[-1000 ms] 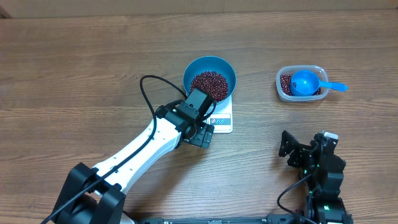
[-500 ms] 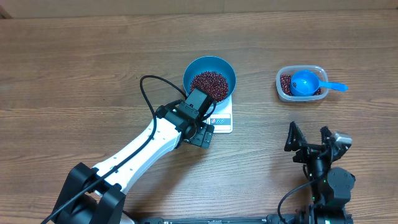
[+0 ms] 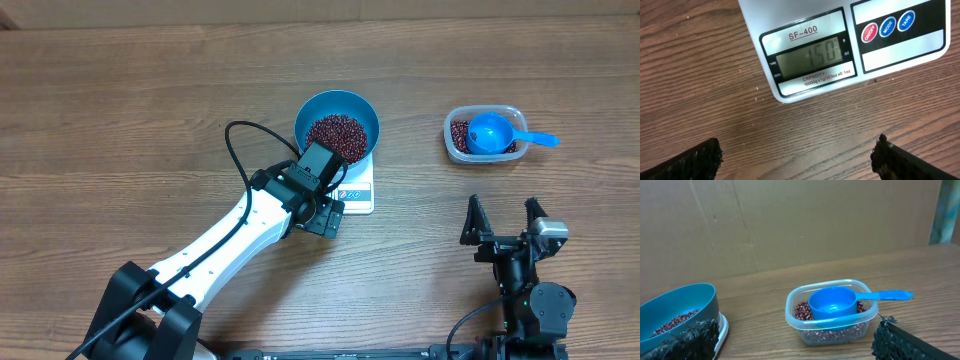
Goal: Scoop item into bowl and weigh 150g on scale
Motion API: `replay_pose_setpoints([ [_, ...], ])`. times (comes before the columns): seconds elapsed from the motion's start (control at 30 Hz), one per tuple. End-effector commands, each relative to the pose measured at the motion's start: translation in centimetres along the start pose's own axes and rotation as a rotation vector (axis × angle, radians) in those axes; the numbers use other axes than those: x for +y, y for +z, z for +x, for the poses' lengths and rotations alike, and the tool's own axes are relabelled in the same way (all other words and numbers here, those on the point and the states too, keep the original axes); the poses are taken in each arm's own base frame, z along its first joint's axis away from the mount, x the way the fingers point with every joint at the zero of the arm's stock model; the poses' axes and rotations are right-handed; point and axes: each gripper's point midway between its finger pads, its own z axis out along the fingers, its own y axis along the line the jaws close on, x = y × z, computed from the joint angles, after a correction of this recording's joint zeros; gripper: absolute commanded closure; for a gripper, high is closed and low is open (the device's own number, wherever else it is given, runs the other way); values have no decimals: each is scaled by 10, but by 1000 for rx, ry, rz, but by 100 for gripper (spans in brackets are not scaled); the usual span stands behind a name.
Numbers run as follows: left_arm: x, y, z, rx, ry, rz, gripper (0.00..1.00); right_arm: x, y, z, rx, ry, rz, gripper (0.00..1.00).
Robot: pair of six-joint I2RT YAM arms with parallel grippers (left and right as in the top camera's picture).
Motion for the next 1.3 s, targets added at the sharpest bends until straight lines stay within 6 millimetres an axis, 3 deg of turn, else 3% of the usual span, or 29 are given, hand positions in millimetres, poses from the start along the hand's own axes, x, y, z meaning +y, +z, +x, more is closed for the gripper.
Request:
replay_pose_setpoints([
  [0.0,6,2,1,5,9,-14,0,1,0,3,0,-7,-7,0],
  [1.27,6,2,1,5,9,-14,0,0,0,2,-2,12,-2,0],
])
